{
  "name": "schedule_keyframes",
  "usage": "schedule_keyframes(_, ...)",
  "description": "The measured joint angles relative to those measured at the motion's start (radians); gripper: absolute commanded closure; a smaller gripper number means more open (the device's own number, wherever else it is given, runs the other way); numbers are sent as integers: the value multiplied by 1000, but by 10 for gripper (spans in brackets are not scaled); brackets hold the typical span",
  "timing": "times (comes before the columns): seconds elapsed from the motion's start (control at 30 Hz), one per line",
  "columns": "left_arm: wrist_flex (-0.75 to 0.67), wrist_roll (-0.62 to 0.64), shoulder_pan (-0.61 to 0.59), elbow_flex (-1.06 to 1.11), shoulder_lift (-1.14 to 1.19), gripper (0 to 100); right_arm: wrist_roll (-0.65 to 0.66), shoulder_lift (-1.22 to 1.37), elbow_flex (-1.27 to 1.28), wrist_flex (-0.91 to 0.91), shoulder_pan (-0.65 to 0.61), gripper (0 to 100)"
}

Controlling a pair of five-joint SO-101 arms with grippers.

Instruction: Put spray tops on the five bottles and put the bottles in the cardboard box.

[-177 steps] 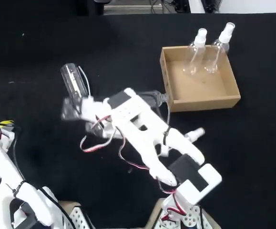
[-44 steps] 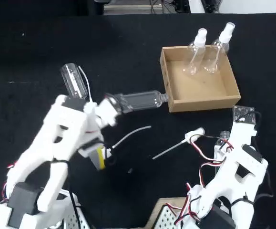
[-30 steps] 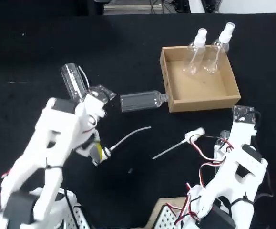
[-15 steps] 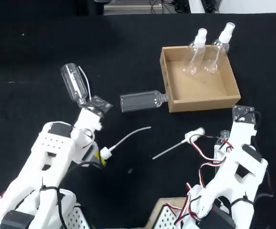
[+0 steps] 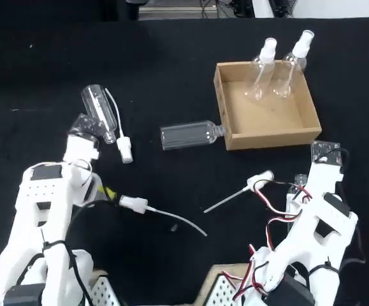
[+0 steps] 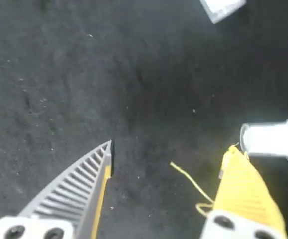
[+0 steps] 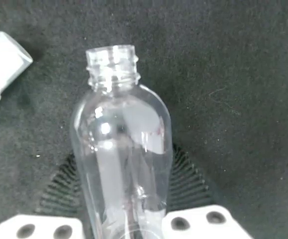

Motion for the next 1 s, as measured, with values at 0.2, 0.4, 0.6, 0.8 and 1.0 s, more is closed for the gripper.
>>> schedule_keyframes(0.2,207,281,48,-118,-6,673,-11,0,0,0,0,988)
schedule_keyframes(0.4,408,626,199,-193,-9,676,-11,0,0,0,0,988)
schedule_keyframes(0.6,382,868,379,-127,-11,671,-11,0,0,0,0,988)
schedule_keyframes(0.8,218,1082,456,-12,-11,671,-14,0,0,0,0,988)
schedule_keyframes(1.0,58,1172,483,78,-11,674,-15,0,0,0,0,988)
